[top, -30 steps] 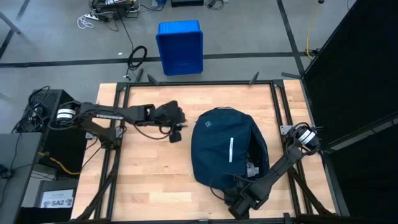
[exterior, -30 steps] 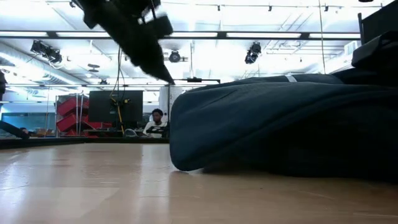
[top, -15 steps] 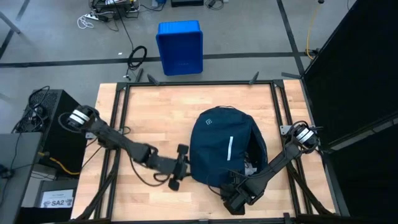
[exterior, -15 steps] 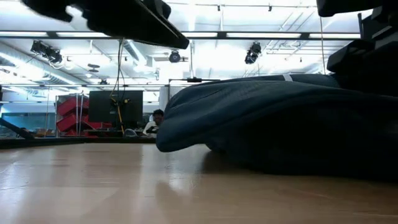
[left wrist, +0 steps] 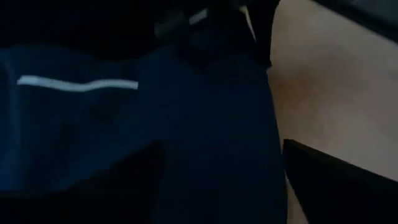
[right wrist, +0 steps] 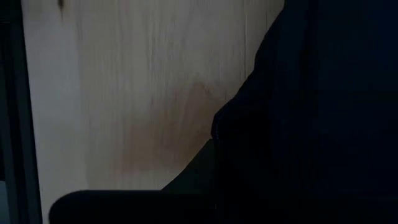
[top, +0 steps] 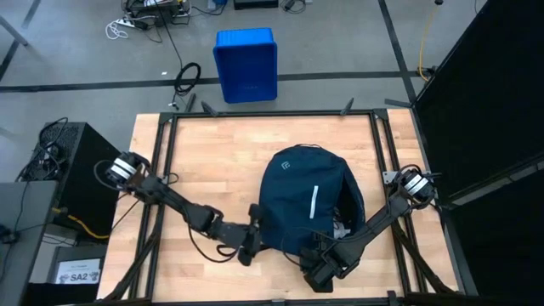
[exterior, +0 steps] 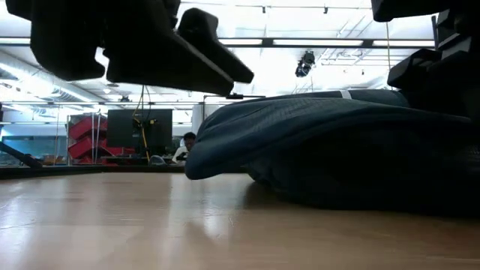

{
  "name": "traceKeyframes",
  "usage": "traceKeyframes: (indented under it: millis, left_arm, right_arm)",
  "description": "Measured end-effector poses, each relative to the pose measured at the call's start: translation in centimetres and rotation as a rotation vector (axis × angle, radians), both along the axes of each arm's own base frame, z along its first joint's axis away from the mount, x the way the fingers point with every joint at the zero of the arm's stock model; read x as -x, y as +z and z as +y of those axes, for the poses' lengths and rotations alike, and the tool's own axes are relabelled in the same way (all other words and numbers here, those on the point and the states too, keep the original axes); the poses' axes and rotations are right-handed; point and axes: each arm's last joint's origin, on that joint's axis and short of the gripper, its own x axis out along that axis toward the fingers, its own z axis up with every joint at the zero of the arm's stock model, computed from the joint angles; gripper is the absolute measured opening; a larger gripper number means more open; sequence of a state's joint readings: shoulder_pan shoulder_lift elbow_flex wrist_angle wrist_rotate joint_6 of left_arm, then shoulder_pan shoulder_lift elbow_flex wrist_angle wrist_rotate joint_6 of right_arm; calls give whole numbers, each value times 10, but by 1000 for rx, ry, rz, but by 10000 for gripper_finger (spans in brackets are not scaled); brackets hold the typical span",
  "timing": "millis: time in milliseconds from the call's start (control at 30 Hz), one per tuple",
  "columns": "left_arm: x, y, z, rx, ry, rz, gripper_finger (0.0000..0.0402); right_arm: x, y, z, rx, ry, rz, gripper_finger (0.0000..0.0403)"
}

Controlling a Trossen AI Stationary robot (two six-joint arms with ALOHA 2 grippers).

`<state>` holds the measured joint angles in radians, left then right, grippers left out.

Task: Unpack backpack
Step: Open the dark blue backpack

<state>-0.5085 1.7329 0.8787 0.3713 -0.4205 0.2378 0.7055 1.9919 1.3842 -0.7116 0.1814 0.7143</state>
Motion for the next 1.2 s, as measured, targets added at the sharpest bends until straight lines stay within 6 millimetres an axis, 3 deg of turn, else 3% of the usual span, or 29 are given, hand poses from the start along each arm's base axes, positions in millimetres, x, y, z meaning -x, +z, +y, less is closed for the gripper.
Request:
traceKeyframes:
  millis: [233,600,900,1067,1200]
  left_arm:
    - [-3,-4,-8,2,-37,-48,354]
    - [-21,-33,-14,-107,-3,-17,356]
    - [-32,-36,-7,-189,33,-7,355]
    - [-35,-39,4,-252,96,29,341]
    - [-34,-40,9,-317,210,25,272]
  right_arm:
    - [-1,0,-1,-1,-2,0,0]
    - [-9,1,-7,-11,3,-25,0]
    - [-24,3,-15,-23,49,-86,0]
    - [-27,4,-15,-36,66,-104,0]
    - [-26,4,-14,-34,71,-111,0]
